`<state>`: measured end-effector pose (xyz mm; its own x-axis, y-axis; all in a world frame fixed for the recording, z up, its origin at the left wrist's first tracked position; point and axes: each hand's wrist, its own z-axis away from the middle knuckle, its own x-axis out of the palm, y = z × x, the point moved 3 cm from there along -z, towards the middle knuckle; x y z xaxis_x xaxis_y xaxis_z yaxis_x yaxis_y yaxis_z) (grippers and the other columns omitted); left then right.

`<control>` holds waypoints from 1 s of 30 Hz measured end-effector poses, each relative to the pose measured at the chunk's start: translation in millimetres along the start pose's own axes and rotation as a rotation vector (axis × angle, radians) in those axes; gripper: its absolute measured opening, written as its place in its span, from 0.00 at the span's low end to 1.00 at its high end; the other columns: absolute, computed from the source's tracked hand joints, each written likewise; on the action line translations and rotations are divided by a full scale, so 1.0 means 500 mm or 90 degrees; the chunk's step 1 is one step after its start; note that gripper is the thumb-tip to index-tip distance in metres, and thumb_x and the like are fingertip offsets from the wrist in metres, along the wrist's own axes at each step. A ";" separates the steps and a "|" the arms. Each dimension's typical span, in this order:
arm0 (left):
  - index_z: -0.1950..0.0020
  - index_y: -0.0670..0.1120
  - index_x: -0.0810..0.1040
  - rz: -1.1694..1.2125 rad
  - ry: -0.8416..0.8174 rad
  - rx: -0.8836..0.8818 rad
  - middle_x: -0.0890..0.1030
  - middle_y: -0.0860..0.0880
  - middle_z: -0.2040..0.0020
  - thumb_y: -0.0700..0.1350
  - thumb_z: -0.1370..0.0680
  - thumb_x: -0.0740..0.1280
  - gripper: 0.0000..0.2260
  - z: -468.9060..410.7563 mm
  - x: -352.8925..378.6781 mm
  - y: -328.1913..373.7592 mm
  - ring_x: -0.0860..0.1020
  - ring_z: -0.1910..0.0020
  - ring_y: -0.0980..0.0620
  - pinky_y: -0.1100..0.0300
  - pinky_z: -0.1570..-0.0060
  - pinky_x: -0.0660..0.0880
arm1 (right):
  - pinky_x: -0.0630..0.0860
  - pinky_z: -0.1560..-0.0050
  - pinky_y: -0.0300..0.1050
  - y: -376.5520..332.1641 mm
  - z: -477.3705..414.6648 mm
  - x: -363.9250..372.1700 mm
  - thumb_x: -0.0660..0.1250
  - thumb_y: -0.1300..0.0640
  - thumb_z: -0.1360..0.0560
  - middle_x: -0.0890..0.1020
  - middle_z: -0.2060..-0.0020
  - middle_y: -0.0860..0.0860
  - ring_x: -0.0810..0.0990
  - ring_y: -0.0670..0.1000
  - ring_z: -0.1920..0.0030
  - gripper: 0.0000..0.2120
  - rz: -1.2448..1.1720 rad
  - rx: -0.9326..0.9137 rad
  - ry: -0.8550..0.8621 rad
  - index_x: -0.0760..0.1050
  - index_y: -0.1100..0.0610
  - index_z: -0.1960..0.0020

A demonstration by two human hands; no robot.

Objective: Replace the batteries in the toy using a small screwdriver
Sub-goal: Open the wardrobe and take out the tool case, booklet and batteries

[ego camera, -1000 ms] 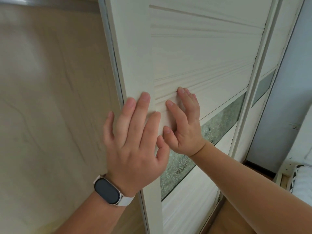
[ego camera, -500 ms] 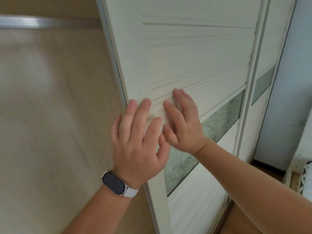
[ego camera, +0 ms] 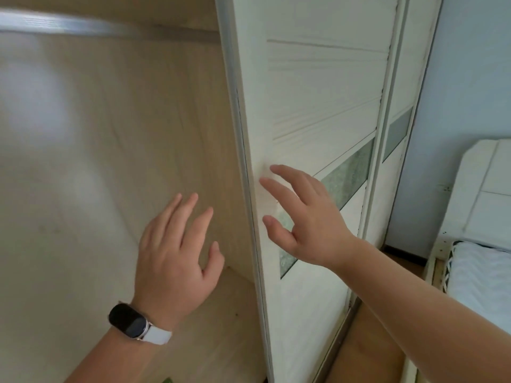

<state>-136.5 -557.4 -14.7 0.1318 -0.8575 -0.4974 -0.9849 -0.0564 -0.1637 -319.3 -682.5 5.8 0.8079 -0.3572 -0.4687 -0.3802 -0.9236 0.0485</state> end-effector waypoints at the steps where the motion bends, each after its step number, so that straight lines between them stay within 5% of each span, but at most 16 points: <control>1: 0.36 0.39 0.80 0.004 -0.017 -0.008 0.76 0.37 0.31 0.46 0.25 0.65 0.20 0.020 -0.007 -0.015 0.72 0.29 0.36 0.39 0.37 0.72 | 0.73 0.39 0.56 -0.020 0.004 0.001 0.64 0.50 0.22 0.77 0.36 0.62 0.77 0.62 0.38 0.21 -0.002 -0.002 -0.012 0.76 0.62 0.34; 7: 0.34 0.41 0.79 0.008 -0.135 -0.100 0.75 0.40 0.29 0.50 0.25 0.63 0.22 0.148 -0.058 -0.104 0.70 0.28 0.38 0.42 0.38 0.70 | 0.71 0.39 0.58 -0.162 0.026 0.083 0.63 0.47 0.23 0.79 0.40 0.60 0.77 0.62 0.41 0.21 0.011 0.003 -0.117 0.79 0.60 0.40; 12: 0.31 0.44 0.76 -0.007 -0.216 -0.219 0.73 0.44 0.27 0.52 0.25 0.65 0.24 0.264 -0.103 -0.187 0.67 0.25 0.42 0.43 0.34 0.68 | 0.72 0.41 0.56 -0.267 0.043 0.194 0.59 0.43 0.21 0.76 0.35 0.59 0.75 0.61 0.37 0.22 -0.037 -0.034 -0.234 0.69 0.54 0.33; 15: 0.29 0.46 0.74 -0.037 -0.261 -0.285 0.71 0.46 0.25 0.53 0.24 0.65 0.24 0.345 -0.131 -0.234 0.65 0.24 0.45 0.46 0.31 0.64 | 0.72 0.42 0.53 -0.319 0.060 0.270 0.57 0.41 0.21 0.76 0.34 0.57 0.75 0.59 0.36 0.24 -0.058 -0.037 -0.311 0.73 0.54 0.32; 30: 0.31 0.46 0.76 -0.112 -0.517 -0.537 0.76 0.43 0.29 0.58 0.23 0.57 0.25 0.690 -0.072 -0.334 0.73 0.30 0.40 0.43 0.36 0.73 | 0.71 0.34 0.58 -0.460 0.218 0.636 0.52 0.36 0.22 0.77 0.33 0.56 0.76 0.59 0.33 0.29 -0.175 -0.075 -0.665 0.73 0.51 0.30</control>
<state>62.1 -340.7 -263.4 0.0060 -0.2459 -0.9693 -0.6690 -0.7214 0.1789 -23.9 -568.5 -250.8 0.0552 0.1077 -0.9927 -0.1539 -0.9814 -0.1150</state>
